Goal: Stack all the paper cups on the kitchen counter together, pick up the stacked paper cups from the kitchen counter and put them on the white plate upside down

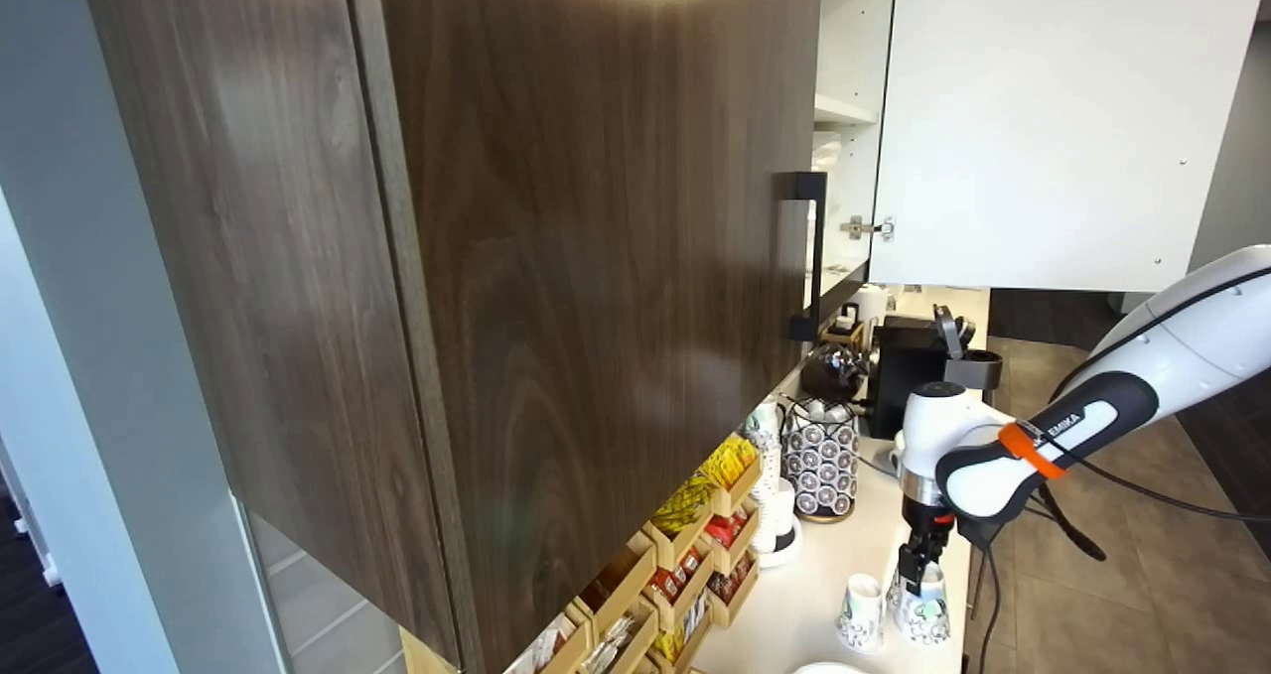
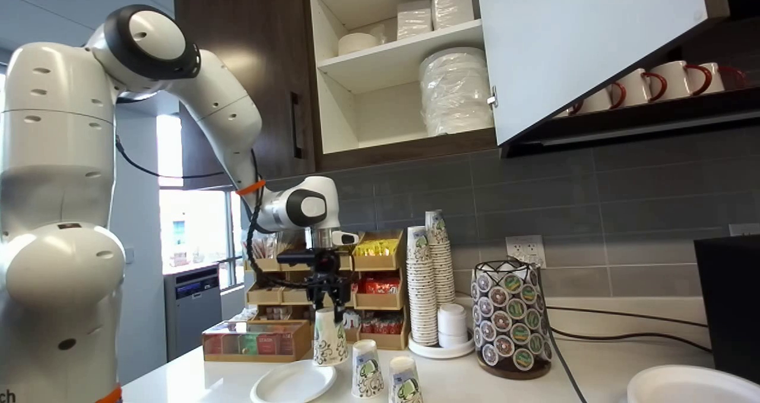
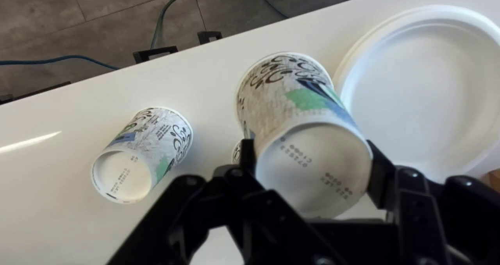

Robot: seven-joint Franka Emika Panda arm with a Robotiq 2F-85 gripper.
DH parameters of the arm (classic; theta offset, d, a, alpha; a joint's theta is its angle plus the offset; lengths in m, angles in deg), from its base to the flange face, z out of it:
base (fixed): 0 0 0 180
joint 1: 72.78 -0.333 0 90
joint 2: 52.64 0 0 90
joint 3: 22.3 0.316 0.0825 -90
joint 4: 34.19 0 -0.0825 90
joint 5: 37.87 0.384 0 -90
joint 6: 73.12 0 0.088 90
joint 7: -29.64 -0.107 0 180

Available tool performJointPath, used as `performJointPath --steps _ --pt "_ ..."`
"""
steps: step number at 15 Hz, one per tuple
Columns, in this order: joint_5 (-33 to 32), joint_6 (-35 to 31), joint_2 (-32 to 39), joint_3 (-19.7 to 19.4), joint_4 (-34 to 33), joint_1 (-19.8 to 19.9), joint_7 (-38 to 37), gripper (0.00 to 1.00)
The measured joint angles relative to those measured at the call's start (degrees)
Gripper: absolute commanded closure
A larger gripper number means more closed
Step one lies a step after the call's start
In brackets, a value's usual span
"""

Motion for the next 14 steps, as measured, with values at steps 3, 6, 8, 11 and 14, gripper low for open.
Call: performJointPath --steps 3,6,8,11,14 --pt "-1.3 1.2 -1.5 0.7 -2.0 -0.2 0.0 0.59" --pt "-2.5 1.2 -0.9 0.9 -4.7 -0.2 0.0 0.59" --pt "-2.7 1.1 0.2 0.9 -6.7 -0.2 0.0 0.59" --pt "-2.8 0.4 3.5 0.6 -9.8 0.1 0.1 0.59" --pt "-2.9 -0.7 8.3 -0.1 -12.8 0.3 0.3 0.59"
